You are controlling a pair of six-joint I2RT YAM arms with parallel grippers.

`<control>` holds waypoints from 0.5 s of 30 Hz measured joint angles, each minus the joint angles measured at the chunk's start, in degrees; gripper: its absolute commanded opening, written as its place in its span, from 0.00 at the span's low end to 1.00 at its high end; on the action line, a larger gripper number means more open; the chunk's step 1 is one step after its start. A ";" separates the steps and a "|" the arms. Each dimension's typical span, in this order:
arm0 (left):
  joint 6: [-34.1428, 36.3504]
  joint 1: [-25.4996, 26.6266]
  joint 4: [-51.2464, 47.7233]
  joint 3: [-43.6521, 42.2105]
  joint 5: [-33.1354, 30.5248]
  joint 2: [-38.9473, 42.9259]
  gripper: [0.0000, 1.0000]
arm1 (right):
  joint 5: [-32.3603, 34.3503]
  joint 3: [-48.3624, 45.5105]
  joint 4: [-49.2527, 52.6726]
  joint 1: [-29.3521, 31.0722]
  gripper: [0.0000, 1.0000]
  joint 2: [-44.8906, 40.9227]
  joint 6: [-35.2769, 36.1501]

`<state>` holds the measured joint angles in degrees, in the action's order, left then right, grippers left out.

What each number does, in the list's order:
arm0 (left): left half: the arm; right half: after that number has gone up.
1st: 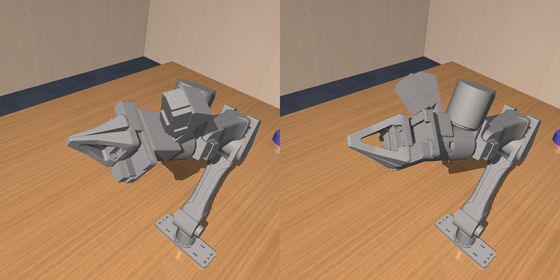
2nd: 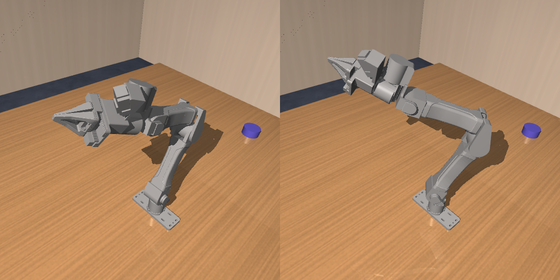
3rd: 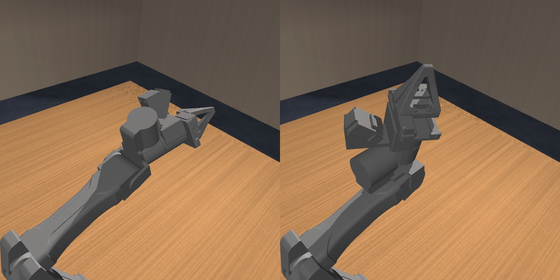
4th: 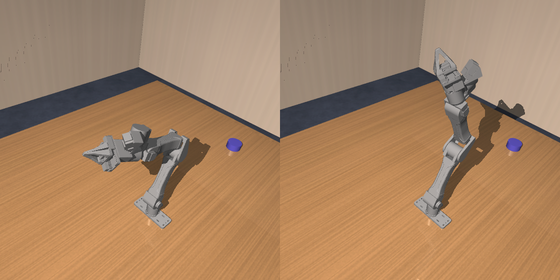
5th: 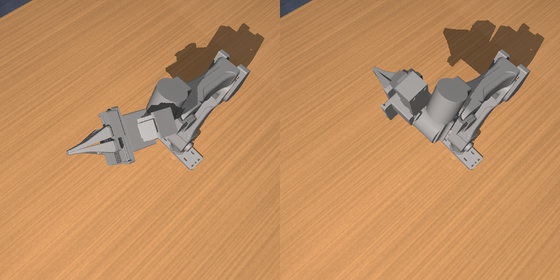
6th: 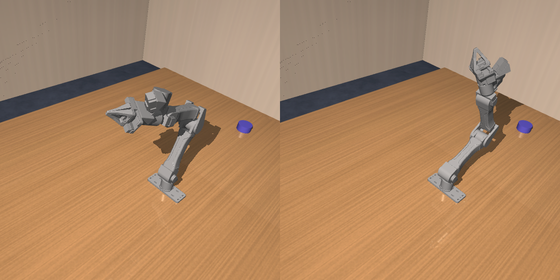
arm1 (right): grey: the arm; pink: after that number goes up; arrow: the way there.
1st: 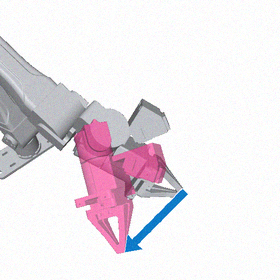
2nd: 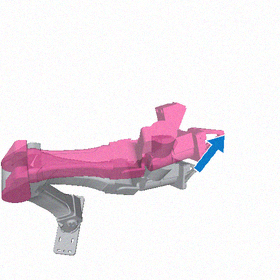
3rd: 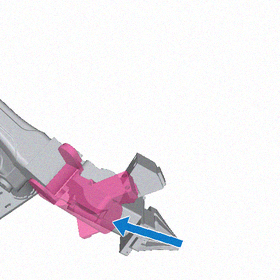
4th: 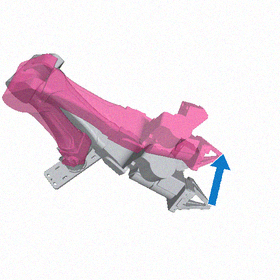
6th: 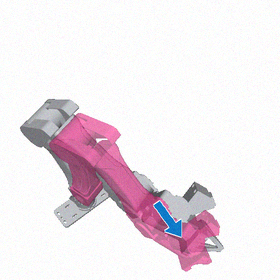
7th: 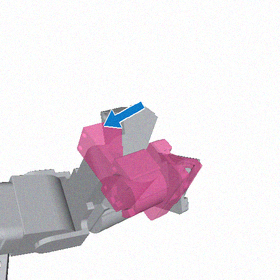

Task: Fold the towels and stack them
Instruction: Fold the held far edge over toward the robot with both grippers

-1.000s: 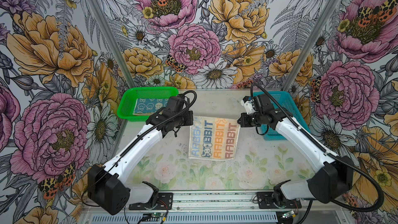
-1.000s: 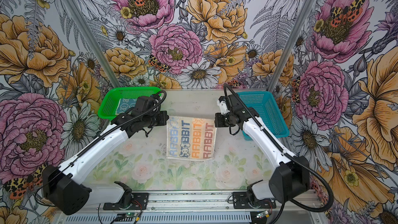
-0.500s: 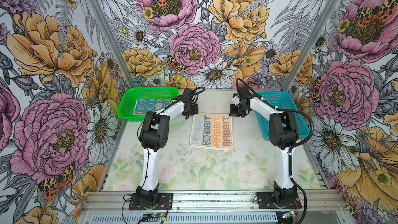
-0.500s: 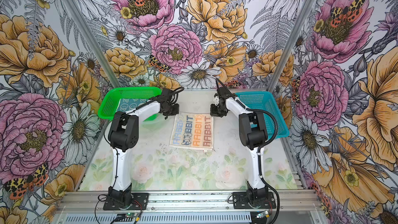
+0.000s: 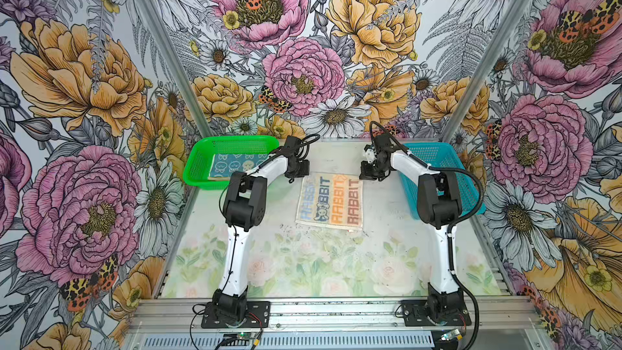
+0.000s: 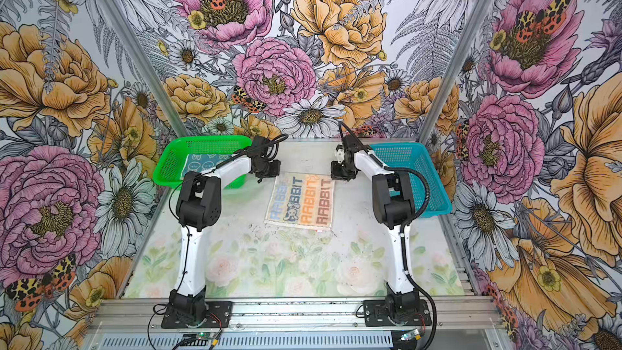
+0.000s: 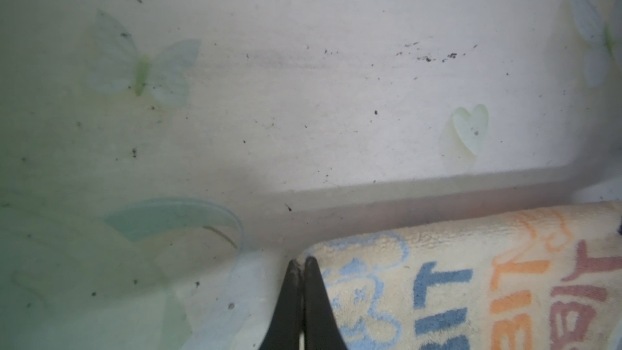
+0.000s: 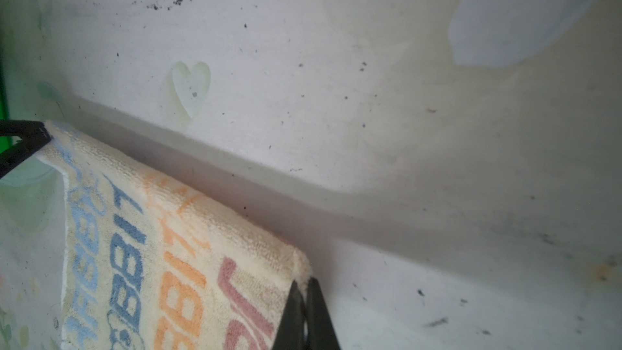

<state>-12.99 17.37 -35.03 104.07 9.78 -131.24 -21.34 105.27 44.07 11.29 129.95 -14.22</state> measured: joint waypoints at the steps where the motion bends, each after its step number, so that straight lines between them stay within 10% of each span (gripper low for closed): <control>1: 0.00 -0.02 0.02 -0.81 0.00 0.44 0.00 | -0.02 -0.81 -0.07 0.04 0.00 -0.72 0.24; 15: 0.13 -0.02 -0.04 -11.98 0.33 10.29 0.00 | -1.55 -13.46 -1.73 1.66 0.00 -10.01 1.46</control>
<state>-12.86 17.34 -35.07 92.09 10.11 -120.95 -22.90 91.81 42.35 12.95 119.94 -12.75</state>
